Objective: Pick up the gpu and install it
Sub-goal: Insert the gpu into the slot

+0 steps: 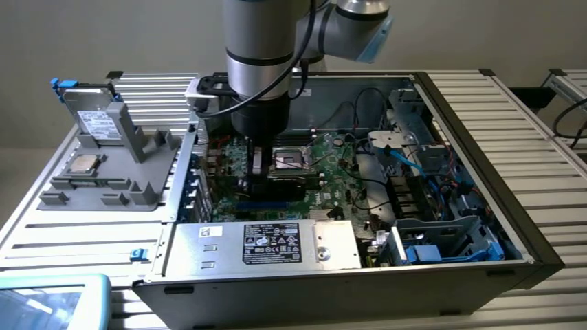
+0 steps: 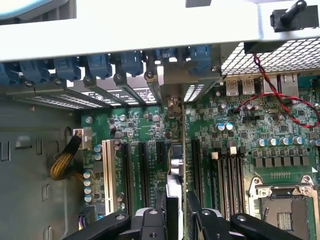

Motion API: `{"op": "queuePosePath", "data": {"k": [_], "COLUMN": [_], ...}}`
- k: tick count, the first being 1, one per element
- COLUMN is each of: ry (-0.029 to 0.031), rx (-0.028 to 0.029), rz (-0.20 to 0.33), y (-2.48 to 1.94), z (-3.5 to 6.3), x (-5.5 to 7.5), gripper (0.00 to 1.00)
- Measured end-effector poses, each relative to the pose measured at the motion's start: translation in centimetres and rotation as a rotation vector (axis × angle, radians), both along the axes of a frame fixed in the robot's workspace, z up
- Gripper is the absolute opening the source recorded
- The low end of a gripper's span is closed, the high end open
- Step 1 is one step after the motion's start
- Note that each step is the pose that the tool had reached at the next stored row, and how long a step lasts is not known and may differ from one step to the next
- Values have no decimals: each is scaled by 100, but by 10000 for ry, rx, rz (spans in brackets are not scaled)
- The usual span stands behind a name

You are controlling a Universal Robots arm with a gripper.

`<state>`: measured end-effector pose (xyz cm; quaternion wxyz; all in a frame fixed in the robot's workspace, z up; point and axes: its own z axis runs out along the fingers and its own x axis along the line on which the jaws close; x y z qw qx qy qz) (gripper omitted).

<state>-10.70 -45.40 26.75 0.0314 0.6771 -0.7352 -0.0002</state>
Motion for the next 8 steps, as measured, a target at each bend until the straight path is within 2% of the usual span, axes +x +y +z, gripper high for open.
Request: {"op": "queuePosePath", "data": {"k": [2, 4, 6, 8], "ry": [1, 1, 1, 1], "rx": [39, 87, 163, 277], "rz": [0, 0, -2, -14], "y": [-28, -35, -36, -36], "z": [-1, -1, -1, -2], "x": [0, 0, 0, 0], "gripper": [27, 27, 27, 27]}}
